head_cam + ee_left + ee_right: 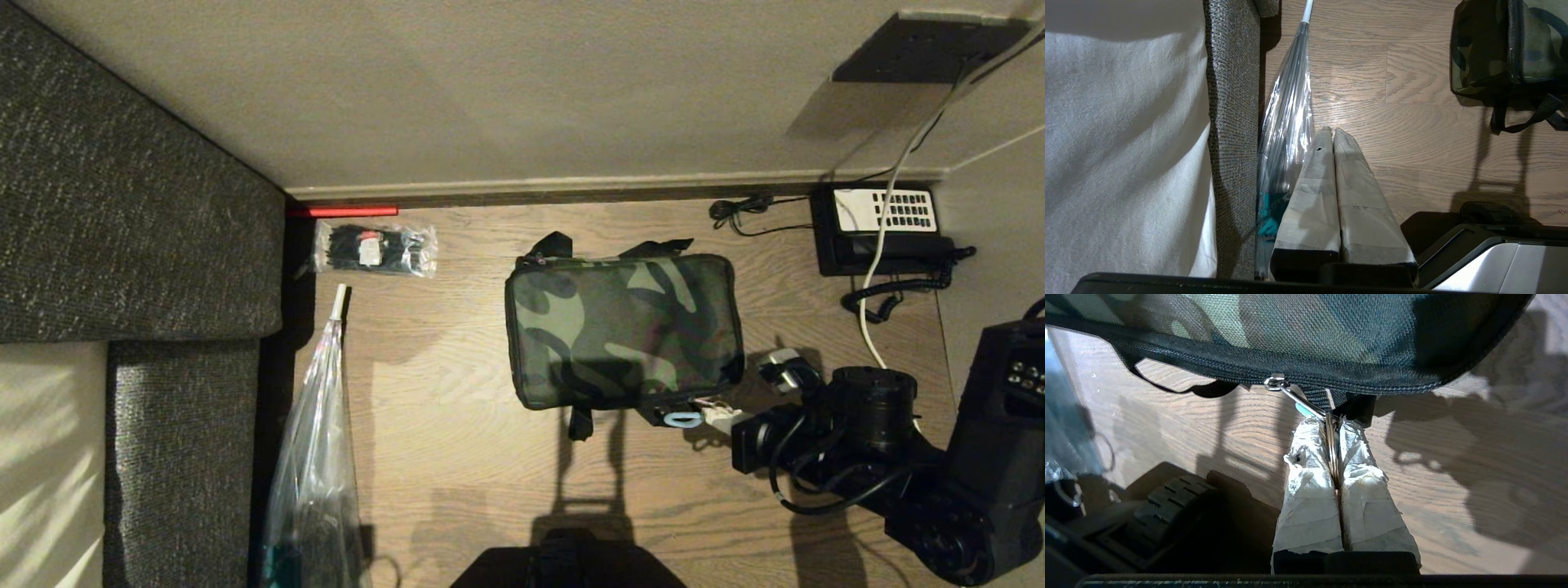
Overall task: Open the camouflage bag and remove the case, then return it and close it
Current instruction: Open the top of the storage box
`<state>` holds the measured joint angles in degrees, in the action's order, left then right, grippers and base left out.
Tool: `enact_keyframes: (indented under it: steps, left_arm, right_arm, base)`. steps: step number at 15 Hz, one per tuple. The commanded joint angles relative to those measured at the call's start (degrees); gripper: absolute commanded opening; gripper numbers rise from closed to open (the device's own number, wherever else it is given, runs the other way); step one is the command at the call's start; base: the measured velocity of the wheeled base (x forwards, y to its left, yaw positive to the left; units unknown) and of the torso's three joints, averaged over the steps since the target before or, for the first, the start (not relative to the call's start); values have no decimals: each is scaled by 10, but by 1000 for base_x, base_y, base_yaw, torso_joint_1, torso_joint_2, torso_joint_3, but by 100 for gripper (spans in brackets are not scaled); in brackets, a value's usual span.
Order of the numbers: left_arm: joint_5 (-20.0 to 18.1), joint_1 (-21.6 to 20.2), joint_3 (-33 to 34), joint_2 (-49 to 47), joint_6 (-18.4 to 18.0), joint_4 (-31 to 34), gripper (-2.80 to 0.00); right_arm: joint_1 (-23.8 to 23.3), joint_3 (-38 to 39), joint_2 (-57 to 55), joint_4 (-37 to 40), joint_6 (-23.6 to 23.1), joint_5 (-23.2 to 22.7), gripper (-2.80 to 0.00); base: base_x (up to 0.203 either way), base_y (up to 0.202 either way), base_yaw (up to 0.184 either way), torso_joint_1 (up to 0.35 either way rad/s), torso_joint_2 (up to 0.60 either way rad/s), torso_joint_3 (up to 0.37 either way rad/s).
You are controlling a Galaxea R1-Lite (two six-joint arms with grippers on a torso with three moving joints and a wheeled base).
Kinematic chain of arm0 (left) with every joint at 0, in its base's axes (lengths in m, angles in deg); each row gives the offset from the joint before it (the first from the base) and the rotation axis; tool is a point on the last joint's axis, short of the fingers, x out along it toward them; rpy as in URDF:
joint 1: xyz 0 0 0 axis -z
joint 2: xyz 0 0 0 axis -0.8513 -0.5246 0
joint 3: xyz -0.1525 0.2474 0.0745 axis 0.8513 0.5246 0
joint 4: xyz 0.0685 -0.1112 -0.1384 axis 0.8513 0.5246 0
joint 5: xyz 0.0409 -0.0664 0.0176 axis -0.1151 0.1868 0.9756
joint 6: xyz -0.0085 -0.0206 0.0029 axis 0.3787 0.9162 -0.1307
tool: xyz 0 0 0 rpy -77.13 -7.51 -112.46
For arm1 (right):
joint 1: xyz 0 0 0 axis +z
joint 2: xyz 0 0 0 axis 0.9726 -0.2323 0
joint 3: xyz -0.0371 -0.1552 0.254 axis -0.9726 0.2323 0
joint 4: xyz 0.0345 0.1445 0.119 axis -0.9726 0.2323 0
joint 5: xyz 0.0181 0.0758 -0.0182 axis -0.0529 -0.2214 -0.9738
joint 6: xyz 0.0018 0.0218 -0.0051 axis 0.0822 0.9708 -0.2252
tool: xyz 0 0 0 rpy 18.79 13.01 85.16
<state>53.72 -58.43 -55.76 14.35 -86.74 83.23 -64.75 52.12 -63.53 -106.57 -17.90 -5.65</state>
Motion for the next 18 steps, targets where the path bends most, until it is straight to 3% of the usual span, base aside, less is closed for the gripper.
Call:
enact_keyframes:
  steps: [1,10,18]
  left_arm:
    - [0,0,0,0,1,0,-280]
    - [0,0,0,0,1,0,-280]
    - [1,0,0,0,0,0,-280]
  right_arm:
    - [-15,-2,2,0,-9,-2,-280]
    - [-84,-31,9,49,-25,-32,-280]
    - [-107,-57,4,54,-34,-34,-280]
  base:
    - [0,0,0,0,0,0]
    - [0,0,0,0,0,0]
    - [0,0,0,0,0,0]
